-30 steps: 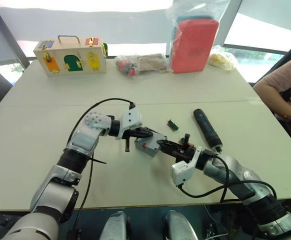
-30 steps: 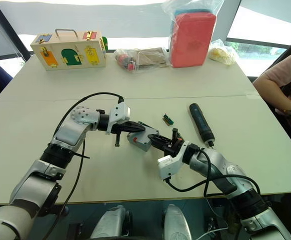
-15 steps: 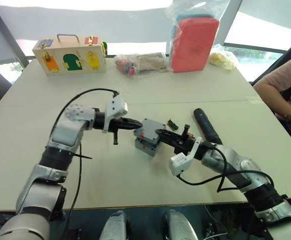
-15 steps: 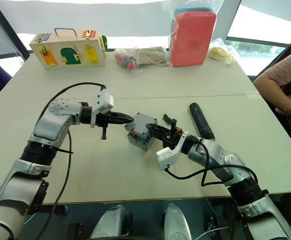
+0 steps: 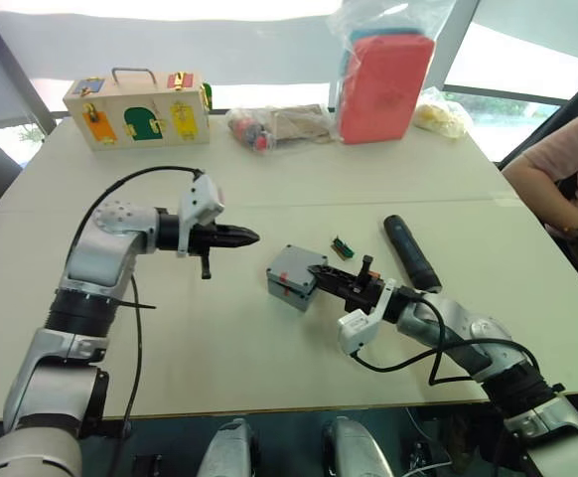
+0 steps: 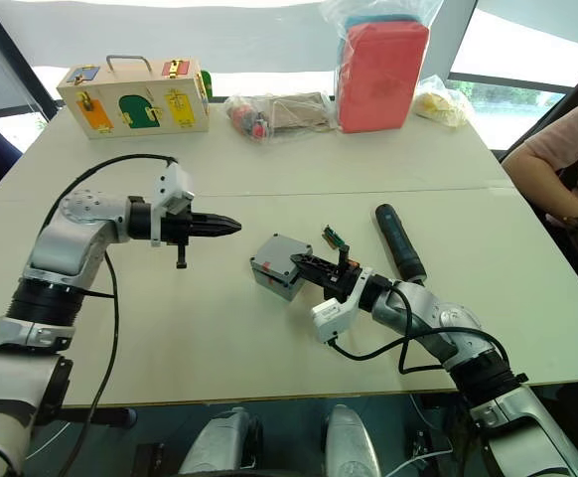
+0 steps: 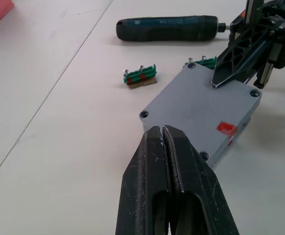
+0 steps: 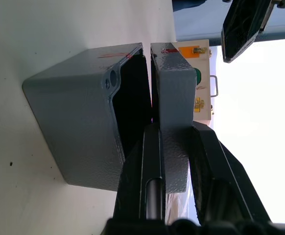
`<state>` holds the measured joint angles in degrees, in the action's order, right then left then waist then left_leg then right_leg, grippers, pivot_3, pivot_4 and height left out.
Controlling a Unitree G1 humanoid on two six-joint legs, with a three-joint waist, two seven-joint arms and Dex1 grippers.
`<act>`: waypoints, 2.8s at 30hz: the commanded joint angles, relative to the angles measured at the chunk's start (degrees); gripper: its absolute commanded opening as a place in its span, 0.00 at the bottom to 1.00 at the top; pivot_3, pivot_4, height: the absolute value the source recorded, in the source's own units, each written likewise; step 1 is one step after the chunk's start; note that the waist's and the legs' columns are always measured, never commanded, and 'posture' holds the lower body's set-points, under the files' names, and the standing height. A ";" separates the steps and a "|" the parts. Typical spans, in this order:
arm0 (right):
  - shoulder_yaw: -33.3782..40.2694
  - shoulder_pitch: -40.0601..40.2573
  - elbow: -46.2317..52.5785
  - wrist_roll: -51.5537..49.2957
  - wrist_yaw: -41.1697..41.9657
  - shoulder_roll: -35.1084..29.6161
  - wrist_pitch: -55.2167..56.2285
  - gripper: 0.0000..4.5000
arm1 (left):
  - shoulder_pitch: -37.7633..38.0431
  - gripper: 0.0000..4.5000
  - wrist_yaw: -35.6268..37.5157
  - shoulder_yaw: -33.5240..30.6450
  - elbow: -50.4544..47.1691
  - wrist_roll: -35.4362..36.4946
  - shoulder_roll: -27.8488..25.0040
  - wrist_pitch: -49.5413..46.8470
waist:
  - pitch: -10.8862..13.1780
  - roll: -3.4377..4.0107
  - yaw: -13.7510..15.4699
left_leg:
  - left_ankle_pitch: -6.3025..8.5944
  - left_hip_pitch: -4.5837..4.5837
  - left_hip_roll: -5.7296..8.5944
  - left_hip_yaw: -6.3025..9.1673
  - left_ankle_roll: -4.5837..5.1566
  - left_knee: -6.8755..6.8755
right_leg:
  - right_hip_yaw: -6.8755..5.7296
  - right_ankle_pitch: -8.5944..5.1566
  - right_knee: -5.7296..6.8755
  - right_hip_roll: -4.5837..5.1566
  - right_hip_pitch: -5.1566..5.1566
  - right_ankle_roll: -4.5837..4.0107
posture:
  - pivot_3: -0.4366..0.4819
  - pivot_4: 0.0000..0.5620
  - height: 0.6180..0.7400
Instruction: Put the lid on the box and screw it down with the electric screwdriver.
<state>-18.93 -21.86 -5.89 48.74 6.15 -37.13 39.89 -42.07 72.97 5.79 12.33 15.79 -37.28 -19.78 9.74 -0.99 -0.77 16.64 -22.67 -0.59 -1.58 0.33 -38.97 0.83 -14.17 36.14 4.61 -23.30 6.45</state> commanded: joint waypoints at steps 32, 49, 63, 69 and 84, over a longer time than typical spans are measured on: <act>-2.68 -3.38 -4.44 7.02 -9.05 -3.00 2.79 0.04 | -0.04 0.00 -0.97 -0.57 -2.14 0.38 0.33 1.78 | 0.00 0.00 -0.01 | 0.00 0.00 0.00 -0.01 -0.01 0.00 | 0.01 0.00 0.00 0.01 0.00 0.00 | 0.48 0.27 0.92; -4.38 -1.47 -6.17 9.88 -12.19 -4.06 1.51 0.04 | 0.74 0.00 -2.17 5.22 -4.55 -1.44 7.12 3.34 | 0.00 0.00 0.09 | 0.00 0.00 0.02 -0.02 -0.01 -0.01 | 0.02 0.00 0.00 0.03 0.01 0.00 | 0.48 0.27 0.92; -3.60 -0.02 -2.36 4.12 -6.59 -3.94 0.35 0.04 | 2.02 0.00 -2.75 10.76 3.71 -7.65 10.80 10.53 | -0.02 0.01 0.16 | 0.00 0.02 0.04 -0.01 0.00 -0.02 | 0.02 0.00 0.00 0.03 0.05 0.00 | 0.48 0.27 0.92; -3.47 0.11 -1.93 0.67 -3.00 -2.72 -0.84 0.04 | 2.78 0.00 -2.46 11.47 4.06 -8.60 11.03 11.06 | -0.03 0.00 0.25 | 0.00 0.05 0.06 0.00 0.00 -0.02 | 0.01 0.00 -0.01 0.06 0.11 0.00 | 0.48 0.27 0.92; -0.79 1.11 1.22 -3.99 2.45 -6.37 1.00 0.99 | 6.27 0.00 -2.16 13.73 3.94 -10.69 10.92 10.08 | -0.17 -0.03 0.24 | 0.01 0.28 0.05 0.04 0.02 -0.02 | -0.02 -0.08 -0.07 0.06 0.39 -0.15 | 0.48 0.27 0.92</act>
<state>-19.46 -22.16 -3.61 44.47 7.51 -41.75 39.98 -38.29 70.25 15.75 14.55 8.14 -25.87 -8.23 9.57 -1.03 -0.53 16.65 -22.36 -0.54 -1.53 0.36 -38.99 0.81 -14.26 36.06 4.67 -22.86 6.29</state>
